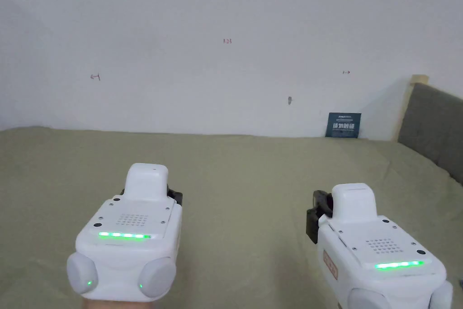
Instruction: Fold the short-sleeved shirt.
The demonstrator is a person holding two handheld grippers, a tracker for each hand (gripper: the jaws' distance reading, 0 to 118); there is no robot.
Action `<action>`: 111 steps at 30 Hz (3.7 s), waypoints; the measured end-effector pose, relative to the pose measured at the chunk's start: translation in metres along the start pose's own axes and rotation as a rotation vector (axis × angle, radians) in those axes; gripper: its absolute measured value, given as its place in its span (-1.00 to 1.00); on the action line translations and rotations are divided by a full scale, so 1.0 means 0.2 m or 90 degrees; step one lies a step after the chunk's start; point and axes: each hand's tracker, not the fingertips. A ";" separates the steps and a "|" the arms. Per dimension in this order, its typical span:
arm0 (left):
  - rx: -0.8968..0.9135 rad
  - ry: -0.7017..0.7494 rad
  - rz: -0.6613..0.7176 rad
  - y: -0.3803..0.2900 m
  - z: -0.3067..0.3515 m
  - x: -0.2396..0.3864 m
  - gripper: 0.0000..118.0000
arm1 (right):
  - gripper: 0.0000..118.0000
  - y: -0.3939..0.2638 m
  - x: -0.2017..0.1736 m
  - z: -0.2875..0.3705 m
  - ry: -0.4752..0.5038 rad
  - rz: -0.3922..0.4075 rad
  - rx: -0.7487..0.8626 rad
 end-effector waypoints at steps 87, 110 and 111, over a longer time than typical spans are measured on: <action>-0.037 -0.057 0.008 0.21 0.11 -0.07 1.00 | 1.00 0.13 -0.05 0.02 -0.014 -0.033 0.044; -0.033 -0.037 0.010 0.21 0.10 -0.08 1.00 | 1.00 0.14 -0.07 0.02 -0.012 -0.030 0.043; -0.031 -0.038 0.010 0.21 0.10 -0.08 1.00 | 1.00 0.14 -0.07 0.02 -0.012 -0.030 0.043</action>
